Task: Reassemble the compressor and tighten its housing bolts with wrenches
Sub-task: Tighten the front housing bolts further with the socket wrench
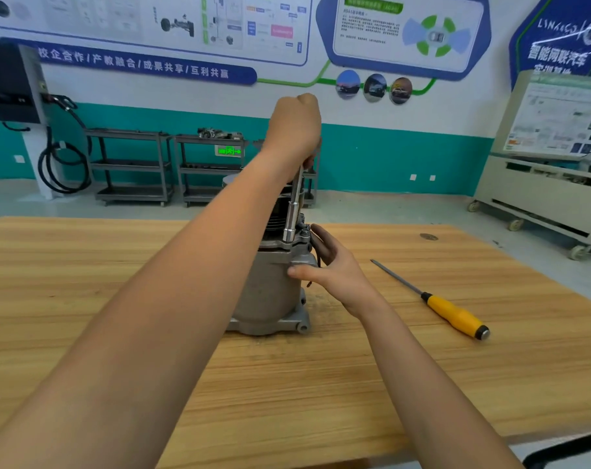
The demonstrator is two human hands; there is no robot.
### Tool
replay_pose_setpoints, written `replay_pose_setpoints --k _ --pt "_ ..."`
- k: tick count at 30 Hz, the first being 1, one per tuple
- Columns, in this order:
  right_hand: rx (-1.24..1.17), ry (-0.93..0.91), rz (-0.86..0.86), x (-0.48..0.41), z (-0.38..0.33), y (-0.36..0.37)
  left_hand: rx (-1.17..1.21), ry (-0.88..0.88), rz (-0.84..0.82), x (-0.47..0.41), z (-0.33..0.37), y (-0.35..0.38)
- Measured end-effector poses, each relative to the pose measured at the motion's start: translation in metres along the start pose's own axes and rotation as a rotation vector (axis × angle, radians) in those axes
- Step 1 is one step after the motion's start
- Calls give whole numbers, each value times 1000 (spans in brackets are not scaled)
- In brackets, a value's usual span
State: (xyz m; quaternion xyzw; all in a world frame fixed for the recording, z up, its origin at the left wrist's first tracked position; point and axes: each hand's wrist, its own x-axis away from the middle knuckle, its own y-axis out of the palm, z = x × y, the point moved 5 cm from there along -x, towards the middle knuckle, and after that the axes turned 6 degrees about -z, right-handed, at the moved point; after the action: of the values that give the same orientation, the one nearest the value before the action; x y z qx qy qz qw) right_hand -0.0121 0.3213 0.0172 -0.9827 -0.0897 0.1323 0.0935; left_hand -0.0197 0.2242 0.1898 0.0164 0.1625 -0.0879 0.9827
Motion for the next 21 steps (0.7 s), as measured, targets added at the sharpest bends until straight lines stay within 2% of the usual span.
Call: replay_pose_setpoints --k 1,2,4,5,7,9,11,14,16,17,18,21 --pt "6 4 -4 0 0 0 -36 5 -101 0 -1 2" --pt "13 9 -8 0 -1 -1 -4 -15 -273 4 0 5" --pt "35 17 -13 0 -2 -2 131 -30 -591 4 2 3" --pt "47 21 -14 0 -3 -3 170 -46 -683 7 4 0" --pt "54 27 -13 1 -5 -2 162 -81 -740 12 2 2" --pt "44 28 -10 2 -6 -2 -56 -92 -669 11 5 5" --pt "34 28 -7 2 -5 -1 -419 -56 -557 9 19 1" --pt "42 23 -6 2 -5 0 -1107 142 -360 16 50 2" --pt "60 20 -2 2 -6 -1 -1498 282 -148 28 56 16" --pt "70 22 -1 2 -7 -1 -1536 368 -67 35 52 26" --pt "81 24 -2 2 -7 -2 -1472 425 -12 38 46 32" --pt "96 29 -8 1 -7 -3 -997 470 85 31 36 20"
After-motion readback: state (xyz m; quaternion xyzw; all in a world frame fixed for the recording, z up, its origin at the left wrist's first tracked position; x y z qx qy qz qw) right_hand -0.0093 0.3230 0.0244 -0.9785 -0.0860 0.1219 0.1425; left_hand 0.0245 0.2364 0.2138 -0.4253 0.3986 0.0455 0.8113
